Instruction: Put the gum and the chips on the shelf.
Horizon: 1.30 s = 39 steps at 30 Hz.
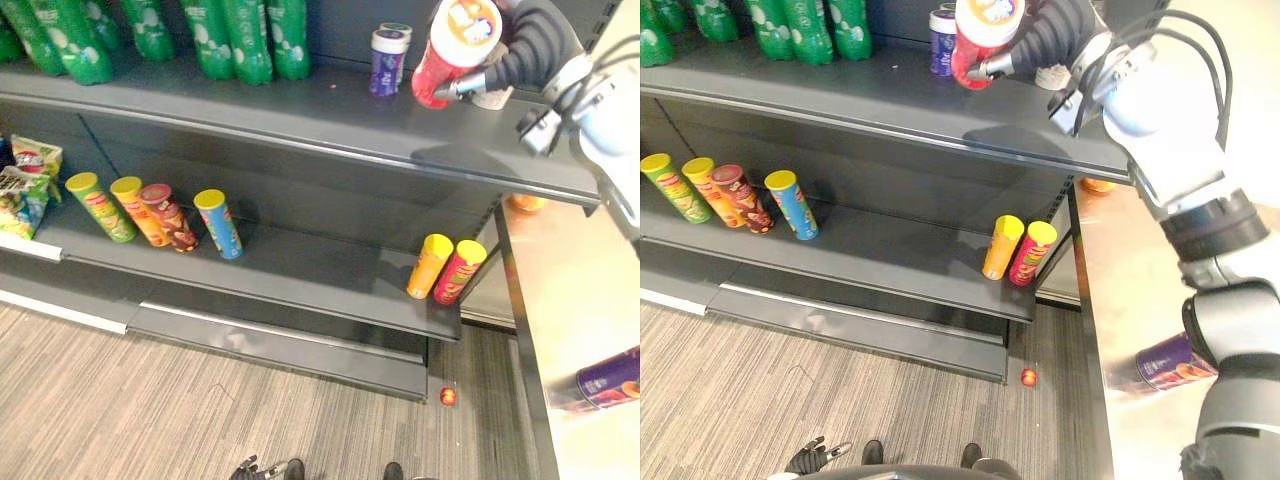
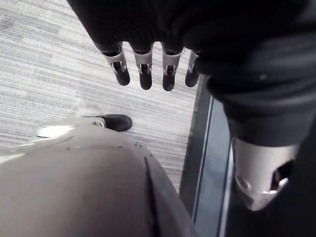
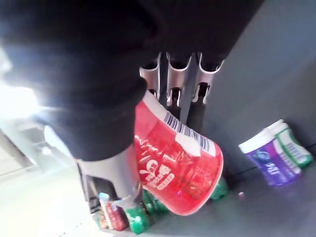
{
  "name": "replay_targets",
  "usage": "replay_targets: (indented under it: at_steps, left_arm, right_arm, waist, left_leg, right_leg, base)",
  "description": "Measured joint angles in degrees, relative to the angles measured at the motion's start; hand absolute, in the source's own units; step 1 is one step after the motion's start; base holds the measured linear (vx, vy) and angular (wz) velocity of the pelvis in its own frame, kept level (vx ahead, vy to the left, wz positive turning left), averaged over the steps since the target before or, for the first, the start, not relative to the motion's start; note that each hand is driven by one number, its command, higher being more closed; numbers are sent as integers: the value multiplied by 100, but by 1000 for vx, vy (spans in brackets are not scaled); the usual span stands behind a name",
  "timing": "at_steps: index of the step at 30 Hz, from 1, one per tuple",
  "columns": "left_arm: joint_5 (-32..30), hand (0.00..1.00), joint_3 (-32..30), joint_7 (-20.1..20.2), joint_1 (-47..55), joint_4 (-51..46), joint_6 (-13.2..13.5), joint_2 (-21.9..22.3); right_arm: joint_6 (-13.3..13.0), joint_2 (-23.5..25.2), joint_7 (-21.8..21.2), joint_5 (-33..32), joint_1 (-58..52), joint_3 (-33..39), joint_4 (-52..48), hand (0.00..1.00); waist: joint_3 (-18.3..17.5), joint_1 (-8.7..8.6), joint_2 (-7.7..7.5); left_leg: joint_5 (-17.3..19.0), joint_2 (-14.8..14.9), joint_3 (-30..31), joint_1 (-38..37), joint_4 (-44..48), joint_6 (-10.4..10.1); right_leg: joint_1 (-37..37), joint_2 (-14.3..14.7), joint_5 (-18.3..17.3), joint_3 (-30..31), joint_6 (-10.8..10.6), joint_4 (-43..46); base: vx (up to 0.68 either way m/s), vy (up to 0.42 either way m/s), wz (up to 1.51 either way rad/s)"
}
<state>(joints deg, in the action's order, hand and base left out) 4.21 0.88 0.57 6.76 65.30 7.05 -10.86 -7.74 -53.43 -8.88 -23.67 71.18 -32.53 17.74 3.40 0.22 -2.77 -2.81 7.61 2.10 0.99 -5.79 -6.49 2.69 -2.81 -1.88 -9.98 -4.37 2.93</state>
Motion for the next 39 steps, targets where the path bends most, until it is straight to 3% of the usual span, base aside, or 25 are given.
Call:
replay_targets:
  at_steps: [4, 11, 14, 17, 22, 29, 39]
  left_arm:
    - [71, 0, 51, 31, -25, -35, 0, 0]
    - [237, 0, 31, 31, -69, -41, 4, -5]
    - [241, 0, -115, 31, -88, -66, 5, 3]
    - [241, 0, -128, 31, -90, -160, 5, 18]
    - [234, 0, -125, 31, -99, -160, 5, 43]
    - [228, 0, -114, 86, -129, -214, 3, 64]
    - [217, 0, -4, 189, -206, -215, -2, 50]
  right_arm:
    - [218, 264, -102, -4, 843, -464, 1381, 100]
    - [508, 1087, -263, 129, 1344, -430, 3095, 100]
    - [681, 1492, -254, 116, 1356, -10, 3834, 100]
    - [804, 1730, -247, 92, 1356, 352, 4203, 100]
    - [959, 2043, -243, -87, 1453, 751, 4635, 100]
    - [1123, 2073, -304, -90, 1679, 919, 4851, 100]
    - [1110, 2060, -432, 768, 1845, 979, 5093, 100]
  waist:
    - [1, 182, -2]
    - [14, 346, -11]
    - [115, 394, -18]
    - [236, 488, 3]
    - [295, 496, 18]
    - [373, 503, 36]
    - [400, 541, 71]
  left_leg:
    - [-42, 18, 53, 47, 0, -21]
    - [-104, 51, 252, 125, -1, -61]
    - [-128, 104, 338, 196, -1, -94]
    - [-143, 145, 347, 234, -1, -119]
    - [-167, 158, 367, 290, 1, -146]
    - [-168, 147, 484, 316, 6, -148]
    - [-212, 154, 664, 387, 0, -179]
  right_leg:
    - [-1, 17, 20, -75, 30, -18]
    - [-54, 52, 52, -250, 77, -97]
    - [-61, 76, 53, -361, 79, -125]
    - [-60, 119, 60, -389, 90, -176]
    - [-42, 142, 66, -423, 97, -217]
    - [-113, 154, 64, -544, 100, -280]
    - [-132, 163, 52, -704, 116, -269]
  base:
    - [-18, -15, 10]
    - [-26, -19, 11]
    - [-32, -27, 19]
    - [-25, -42, 3]
    - [28, -25, 3]
    - [23, -13, 9]
    - [-17, -9, 8]
